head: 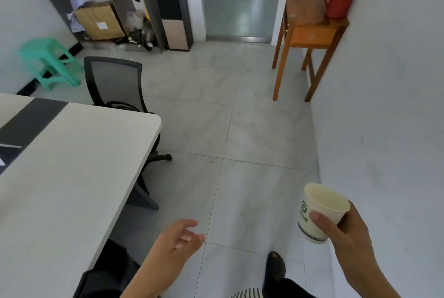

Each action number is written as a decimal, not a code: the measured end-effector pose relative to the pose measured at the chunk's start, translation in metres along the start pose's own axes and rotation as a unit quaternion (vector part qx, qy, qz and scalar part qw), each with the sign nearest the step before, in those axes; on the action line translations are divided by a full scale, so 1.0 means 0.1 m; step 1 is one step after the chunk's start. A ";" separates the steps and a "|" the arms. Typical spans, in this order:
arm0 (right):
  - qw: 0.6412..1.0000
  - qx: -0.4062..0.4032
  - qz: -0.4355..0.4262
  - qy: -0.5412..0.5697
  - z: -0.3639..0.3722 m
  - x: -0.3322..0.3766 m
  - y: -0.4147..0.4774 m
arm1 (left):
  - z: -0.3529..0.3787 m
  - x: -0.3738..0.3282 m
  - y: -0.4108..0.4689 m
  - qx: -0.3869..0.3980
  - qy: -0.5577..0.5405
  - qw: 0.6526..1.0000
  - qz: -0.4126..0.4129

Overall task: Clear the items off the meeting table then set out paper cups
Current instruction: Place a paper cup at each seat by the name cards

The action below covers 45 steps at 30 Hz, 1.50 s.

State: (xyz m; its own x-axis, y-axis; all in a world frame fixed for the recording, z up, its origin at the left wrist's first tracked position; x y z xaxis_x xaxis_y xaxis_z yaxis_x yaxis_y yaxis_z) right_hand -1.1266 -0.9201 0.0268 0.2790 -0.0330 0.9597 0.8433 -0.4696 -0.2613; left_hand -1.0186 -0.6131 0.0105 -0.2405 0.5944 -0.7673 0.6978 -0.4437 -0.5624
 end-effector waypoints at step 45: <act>0.565 0.766 -0.104 -0.289 7.56 1.37 3.28 | -2.33 0.44 0.93 -0.545 -0.450 0.644 -0.292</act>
State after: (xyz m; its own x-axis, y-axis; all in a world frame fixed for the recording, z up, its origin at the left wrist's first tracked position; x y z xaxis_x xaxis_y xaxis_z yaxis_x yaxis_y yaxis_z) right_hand -0.4650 -0.4118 -0.0057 -0.1696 0.3831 0.9080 0.1698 0.9189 -0.3560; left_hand -0.8075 -0.4721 -0.0036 -0.6281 -0.4007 -0.6670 0.2523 0.7061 -0.6617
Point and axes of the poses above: each hand's wrist, its own y-axis towards the middle knuckle, its own z-axis out of the palm, x = y × z, the point moved 4 cm from there along y, towards the middle knuckle, and after that the axes turned 9 degrees about x, right-handed, at the moved point
